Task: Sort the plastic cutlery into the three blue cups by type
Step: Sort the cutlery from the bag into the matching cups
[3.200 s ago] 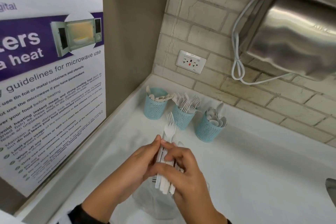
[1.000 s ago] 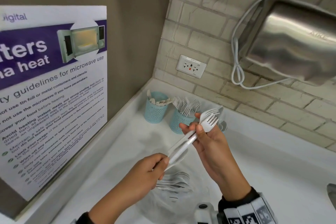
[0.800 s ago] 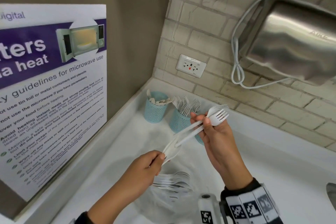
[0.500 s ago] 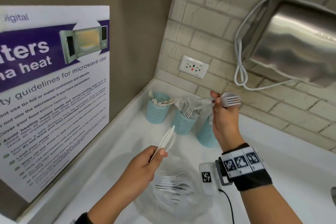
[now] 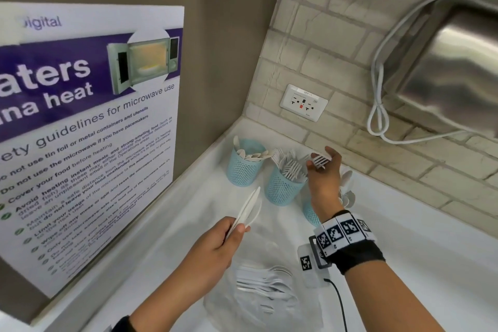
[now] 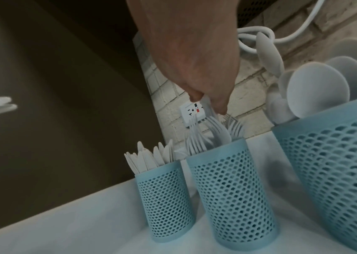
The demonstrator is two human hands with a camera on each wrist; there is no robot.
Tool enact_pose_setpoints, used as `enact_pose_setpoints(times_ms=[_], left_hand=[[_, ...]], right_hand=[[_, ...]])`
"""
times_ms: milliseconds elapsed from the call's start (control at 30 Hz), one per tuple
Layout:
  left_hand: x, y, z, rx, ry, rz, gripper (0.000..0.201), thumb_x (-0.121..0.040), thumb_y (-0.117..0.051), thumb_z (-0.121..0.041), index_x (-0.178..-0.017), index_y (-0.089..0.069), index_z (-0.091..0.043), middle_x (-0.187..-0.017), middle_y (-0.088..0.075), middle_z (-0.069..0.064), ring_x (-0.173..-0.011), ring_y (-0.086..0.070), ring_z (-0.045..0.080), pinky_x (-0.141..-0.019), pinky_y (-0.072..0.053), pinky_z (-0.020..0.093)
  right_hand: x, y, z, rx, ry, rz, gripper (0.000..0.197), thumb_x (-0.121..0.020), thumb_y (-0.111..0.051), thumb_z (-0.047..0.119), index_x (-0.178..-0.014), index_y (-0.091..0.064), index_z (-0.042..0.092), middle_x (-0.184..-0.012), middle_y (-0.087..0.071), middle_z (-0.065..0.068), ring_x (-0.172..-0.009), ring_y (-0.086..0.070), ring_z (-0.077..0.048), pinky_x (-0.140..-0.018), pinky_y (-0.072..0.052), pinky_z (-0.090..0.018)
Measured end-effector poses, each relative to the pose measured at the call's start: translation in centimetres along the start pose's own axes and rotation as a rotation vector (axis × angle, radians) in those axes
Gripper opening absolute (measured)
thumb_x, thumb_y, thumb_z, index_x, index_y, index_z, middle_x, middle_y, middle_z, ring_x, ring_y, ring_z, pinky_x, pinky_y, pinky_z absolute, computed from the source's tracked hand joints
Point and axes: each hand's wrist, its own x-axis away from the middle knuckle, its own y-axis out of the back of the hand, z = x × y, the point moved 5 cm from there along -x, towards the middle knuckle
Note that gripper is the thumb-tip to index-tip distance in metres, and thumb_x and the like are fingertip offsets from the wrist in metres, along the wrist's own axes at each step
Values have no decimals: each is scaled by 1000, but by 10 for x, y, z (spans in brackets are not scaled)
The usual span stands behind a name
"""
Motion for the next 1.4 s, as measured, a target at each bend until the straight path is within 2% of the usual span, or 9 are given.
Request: enact_pose_setpoints(times_ms=[167, 333, 500, 733, 867, 1067, 1200, 1333, 1400], left_hand=[[0, -4, 3, 28, 75, 3, 20, -100, -39, -24, -98, -49, -6, -71, -43, -1, -50, -34, 10, -44, -27, 19], [1, -4, -1, 45, 36, -8, 16, -101, -39, -22, -91, -51, -16, -68, -51, -7, -46, -37, 13, -45, -29, 23], [4, -3, -7, 78, -12, -32, 16, -99, -44, -24, -106, -57, -31, -76, -67, -5, -44, -39, 13, -42, -31, 18], [7, -8, -12, 65, -22, -42, 15, -99, -45, -27, -98, -55, -16, -82, -73, -1, -40, -37, 11, -41, -32, 16], [10, -10, -15, 67, -15, -26, 20, -100, -41, -28, -97, -55, -13, -81, -73, 1, -41, -38, 12, -41, -33, 17], [9, -6, -11, 90, -18, -49, 20, -98, -43, -32, -99, -61, -23, -62, -64, -1, -41, -35, 10, -40, -31, 16], [9, -8, -12, 98, -37, -51, 25, -98, -40, -35, -95, -64, -28, -54, -44, -6, -42, -32, 6, -41, -29, 14], [7, -12, -9, 115, -21, -47, 29, -100, -36, -33, -96, -64, -30, -59, -42, -4, -45, -31, 6, -42, -28, 16], [6, -13, -8, 122, -18, -39, 29, -101, -36, -30, -98, -64, -30, -59, -43, -5, -44, -31, 6, -41, -27, 16]], right_hand=[[6, 5, 10, -61, 16, 43, 57, -95, -49, 1, -142, -33, 28, -129, -55, 0, -111, -54, -9, -95, -43, -26], [38, 4, 31, -40, 71, 129, 33, -93, -58, 18, -126, -52, 21, -119, -62, -2, -113, -58, -17, -102, -46, -37], [92, 7, 42, -28, 115, 304, 29, -90, -64, 26, -117, -57, 23, -114, -61, -1, -110, -57, -12, -97, -46, -26], [145, 5, 38, 105, 26, 636, 16, -88, -66, 31, -97, -70, 18, -85, -68, 11, -71, -58, -1, -69, -46, -19], [137, 22, 30, 35, -10, 533, 10, -90, -64, 20, -93, -70, 13, -65, -60, 8, -57, -51, -2, -56, -42, -16], [96, 76, 42, -212, 18, 160, 9, -96, -51, 3, -99, -58, 8, -79, -66, -9, -56, -62, -6, -57, -52, -17], [74, 119, 55, 2, 261, -111, 25, -98, -44, 7, -96, -57, 28, -88, -70, -2, -74, -71, -12, -76, -54, -28], [58, 130, 56, 185, 363, -203, 27, -98, -36, 8, -107, -58, 21, -89, -69, -3, -81, -69, -11, -70, -46, -8], [46, 127, 44, 243, 341, -177, 28, -97, -36, 7, -108, -59, 19, -94, -67, -2, -83, -68, -15, -72, -48, -16]])
